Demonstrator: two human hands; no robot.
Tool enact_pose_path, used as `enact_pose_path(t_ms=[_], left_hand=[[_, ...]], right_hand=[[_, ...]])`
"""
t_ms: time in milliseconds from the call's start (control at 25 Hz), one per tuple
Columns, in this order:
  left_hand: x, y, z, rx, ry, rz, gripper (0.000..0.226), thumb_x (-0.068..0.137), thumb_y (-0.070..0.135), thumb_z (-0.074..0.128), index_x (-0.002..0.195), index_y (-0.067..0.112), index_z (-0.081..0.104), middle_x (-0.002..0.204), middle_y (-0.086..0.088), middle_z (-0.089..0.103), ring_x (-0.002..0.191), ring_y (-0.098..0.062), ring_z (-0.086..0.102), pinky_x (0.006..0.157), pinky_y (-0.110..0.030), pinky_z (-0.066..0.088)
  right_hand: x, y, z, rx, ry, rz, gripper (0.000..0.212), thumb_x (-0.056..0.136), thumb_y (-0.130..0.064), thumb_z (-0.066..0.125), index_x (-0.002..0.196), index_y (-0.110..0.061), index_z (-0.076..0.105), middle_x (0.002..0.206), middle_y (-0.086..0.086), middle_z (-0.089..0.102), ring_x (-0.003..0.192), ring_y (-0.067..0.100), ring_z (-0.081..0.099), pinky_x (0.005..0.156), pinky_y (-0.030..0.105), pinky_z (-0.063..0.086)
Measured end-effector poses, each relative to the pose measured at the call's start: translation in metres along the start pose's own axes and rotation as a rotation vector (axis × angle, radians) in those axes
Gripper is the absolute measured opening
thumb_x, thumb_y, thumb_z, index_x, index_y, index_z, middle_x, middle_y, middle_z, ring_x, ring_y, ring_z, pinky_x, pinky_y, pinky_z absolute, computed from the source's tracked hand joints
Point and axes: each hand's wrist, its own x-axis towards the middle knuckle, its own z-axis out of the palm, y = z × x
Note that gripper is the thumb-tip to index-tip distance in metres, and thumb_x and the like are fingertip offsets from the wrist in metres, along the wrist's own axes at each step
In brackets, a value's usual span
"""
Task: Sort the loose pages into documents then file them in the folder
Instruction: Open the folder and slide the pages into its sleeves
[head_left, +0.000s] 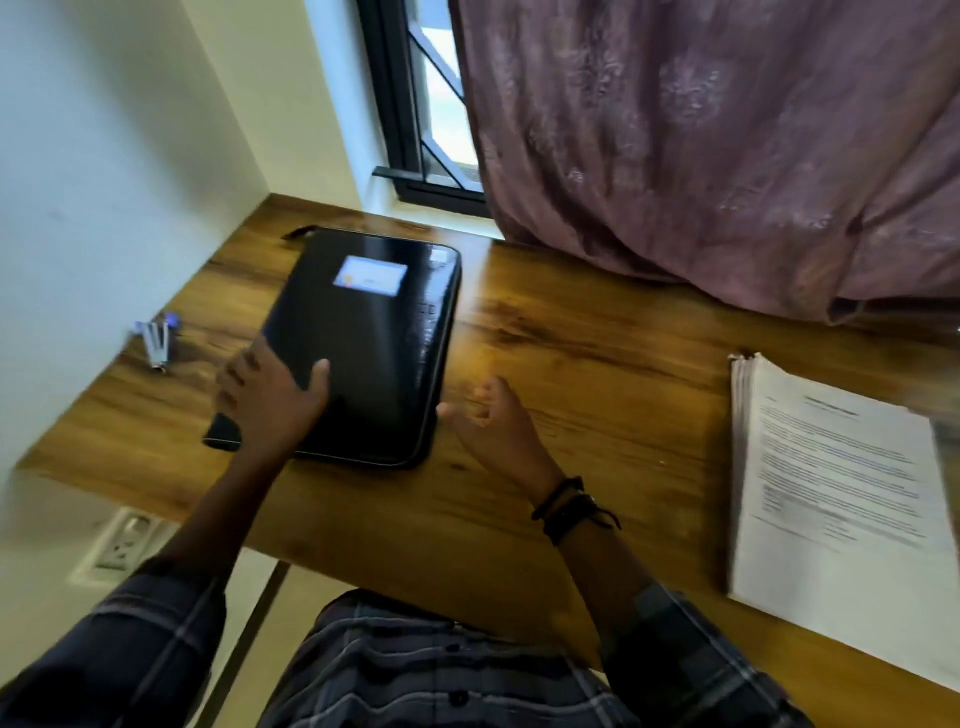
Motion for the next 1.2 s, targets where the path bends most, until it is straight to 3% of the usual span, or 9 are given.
enact_pose_path(t_ms=[120,360,640,760,840,920,1040,1120,1200], left_hand=[[0.029,-0.041,-0.007,-0.024,-0.137,-0.144,0.09,0.089,0.054,0.058,0.149,-0.001,0.019,0.151,-0.03,0.027,0.138,-0.048,0.027,0.111,-0.057,0.024],[0.001,-0.038,0.008,-0.086,-0.284,-0.085,0.092,0.082,0.059,0.065,0.143,0.001,0.029,0.146,-0.028,0.03,0.134,-0.046,0.029,0.107,-0.055,0.03],[-0.069,-0.018,0.034,-0.429,-0.65,0.313,0.07,0.078,0.054,0.061,0.137,0.017,0.049,0.127,-0.007,0.059,0.117,-0.022,0.058,0.096,-0.049,0.052],[-0.099,-0.009,0.042,-0.443,-0.792,0.333,0.068,0.087,0.043,0.066,0.146,0.026,0.039,0.139,-0.002,0.05,0.125,-0.018,0.052,0.101,-0.045,0.05],[-0.117,-0.006,0.048,-0.454,-0.718,0.337,0.061,0.087,0.036,0.069,0.141,0.022,0.045,0.13,0.0,0.054,0.117,-0.016,0.056,0.097,-0.041,0.053],[-0.136,-0.002,0.05,-0.476,-0.604,0.324,0.049,0.086,0.024,0.072,0.131,0.018,0.053,0.12,0.0,0.059,0.108,-0.015,0.06,0.092,-0.039,0.055],[-0.146,-0.003,0.048,-0.455,-0.574,0.347,0.05,0.084,0.02,0.075,0.129,0.019,0.054,0.121,-0.003,0.061,0.11,-0.019,0.059,0.094,-0.041,0.053],[-0.145,-0.004,0.046,-0.378,-0.613,0.447,0.062,0.081,0.02,0.076,0.136,0.016,0.049,0.124,-0.004,0.06,0.114,-0.02,0.057,0.095,-0.039,0.051],[-0.146,-0.004,0.044,-0.347,-0.586,0.525,0.068,0.079,0.016,0.075,0.14,0.015,0.047,0.124,-0.006,0.06,0.114,-0.02,0.057,0.094,-0.039,0.051]], right_hand=[[0.024,-0.003,0.046,0.003,-0.085,0.043,0.048,0.091,-0.043,0.063,0.124,-0.012,0.048,0.121,-0.006,0.054,0.108,0.012,0.056,0.088,0.031,0.051],[0.032,0.015,0.042,-0.137,0.171,0.122,0.055,0.091,-0.044,0.062,0.126,-0.005,0.045,0.116,0.007,0.055,0.103,0.022,0.057,0.081,0.034,0.049],[-0.048,0.099,-0.047,-0.079,0.366,0.293,0.046,0.084,-0.056,0.061,0.106,-0.016,0.056,0.093,-0.007,0.063,0.084,0.013,0.065,0.059,0.024,0.048],[-0.088,0.119,-0.074,-0.188,0.491,0.288,0.054,0.081,-0.065,0.055,0.105,-0.017,0.063,0.097,0.0,0.067,0.099,0.025,0.063,0.081,0.038,0.054],[-0.107,0.117,-0.071,-0.337,0.544,0.259,0.05,0.085,-0.056,0.059,0.115,-0.016,0.06,0.116,0.006,0.063,0.121,0.031,0.05,0.108,0.042,0.035],[-0.123,0.098,-0.056,-0.372,0.677,0.154,0.048,0.088,-0.042,0.067,0.122,-0.012,0.054,0.13,0.01,0.053,0.126,0.026,0.043,0.11,0.039,0.03],[-0.135,0.074,-0.022,-0.373,0.343,0.005,0.028,0.091,-0.041,0.063,0.108,-0.019,0.062,0.101,-0.004,0.065,0.089,0.006,0.058,0.086,0.017,0.046],[-0.137,0.074,0.005,-0.329,0.051,0.063,0.034,0.092,-0.044,0.061,0.116,-0.02,0.064,0.1,-0.005,0.068,0.085,0.006,0.061,0.081,0.024,0.052],[-0.135,0.079,0.022,-0.162,0.056,0.118,0.041,0.091,-0.039,0.064,0.124,-0.014,0.062,0.103,0.0,0.068,0.087,0.009,0.064,0.081,0.027,0.055]])
